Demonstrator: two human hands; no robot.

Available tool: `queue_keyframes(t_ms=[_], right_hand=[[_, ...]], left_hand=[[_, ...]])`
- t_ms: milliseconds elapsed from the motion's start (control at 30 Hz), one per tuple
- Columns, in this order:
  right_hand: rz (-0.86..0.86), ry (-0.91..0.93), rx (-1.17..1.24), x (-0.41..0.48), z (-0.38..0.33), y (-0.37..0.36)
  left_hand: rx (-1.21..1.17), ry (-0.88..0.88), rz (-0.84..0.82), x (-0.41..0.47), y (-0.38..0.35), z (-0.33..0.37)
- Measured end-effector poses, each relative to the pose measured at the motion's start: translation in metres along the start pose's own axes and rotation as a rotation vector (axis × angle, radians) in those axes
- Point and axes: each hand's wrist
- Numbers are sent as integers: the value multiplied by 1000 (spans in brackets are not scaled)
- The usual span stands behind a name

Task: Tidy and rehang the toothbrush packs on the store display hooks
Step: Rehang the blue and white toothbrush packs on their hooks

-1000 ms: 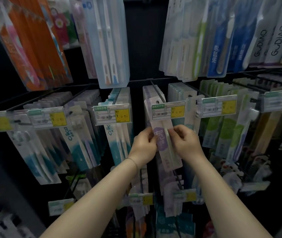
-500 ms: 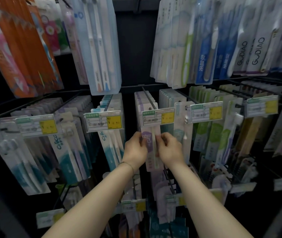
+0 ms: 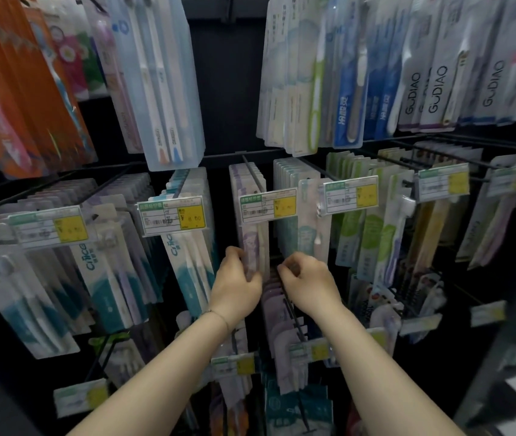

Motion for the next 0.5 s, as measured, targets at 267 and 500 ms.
queue_keyframes(t_ms=[267, 500], right_hand=[[-22, 178, -117, -19, 6, 30], [-17, 308, -171, -39, 18, 39]], left_hand=[[142, -165, -140, -27, 3, 1], [248, -265, -212, -54, 5, 6]])
Point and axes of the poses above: each hand's wrist, its own x-axis towards the middle knuckle, its own y-axis out of the back of the hand, z = x × y, and after that the axes turned 15 degrees about z, right-handed
